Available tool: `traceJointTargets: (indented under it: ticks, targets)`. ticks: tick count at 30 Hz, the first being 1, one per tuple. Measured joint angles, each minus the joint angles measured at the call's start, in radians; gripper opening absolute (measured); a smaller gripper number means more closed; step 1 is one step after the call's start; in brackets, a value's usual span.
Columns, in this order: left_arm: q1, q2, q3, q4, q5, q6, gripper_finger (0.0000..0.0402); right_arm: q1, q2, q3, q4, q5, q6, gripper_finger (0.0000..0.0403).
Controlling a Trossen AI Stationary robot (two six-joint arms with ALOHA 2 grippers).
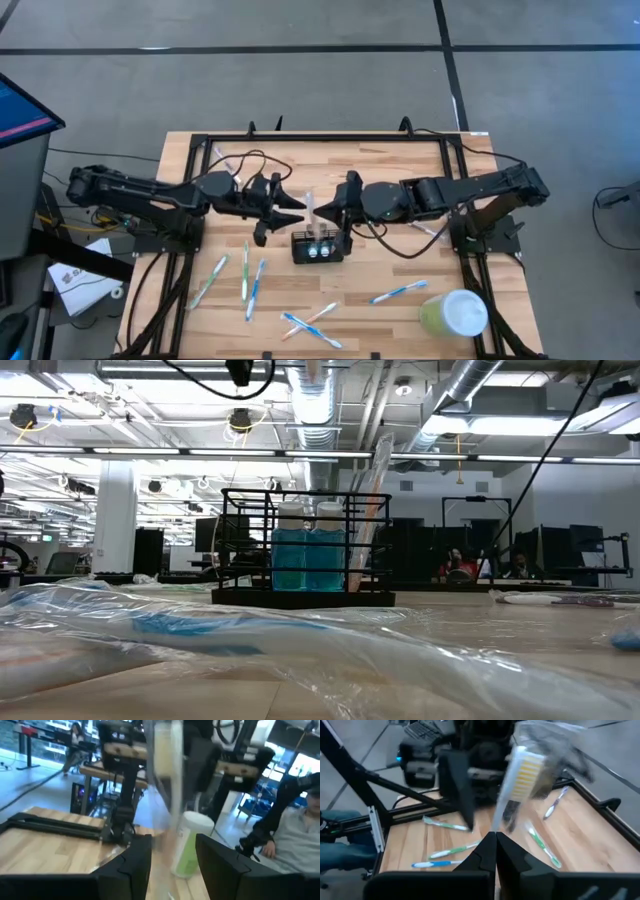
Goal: Pick & Place toothbrushing station
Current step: Put the top right orange toothbrush into the top right section of the mesh organizer
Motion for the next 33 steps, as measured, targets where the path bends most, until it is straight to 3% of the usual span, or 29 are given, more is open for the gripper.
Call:
traceJointTargets:
  ticks: [13,20,33]
  targets:
    - [0.002,0.031,-0.001,0.020,0.000,-0.007,0.0163,-0.034,0.000,0.000,0.083,-0.051,-0.008,0.0000]
    - [0.002,0.044,-0.001,0.028,0.000,-0.007,0.0186,-0.043,0.000,0.000,0.079,-0.058,-0.011,0.0000]
    - [0.045,0.049,-0.001,0.025,0.001,-0.035,0.0187,-0.043,0.000,0.000,0.051,-0.077,-0.027,0.0000]
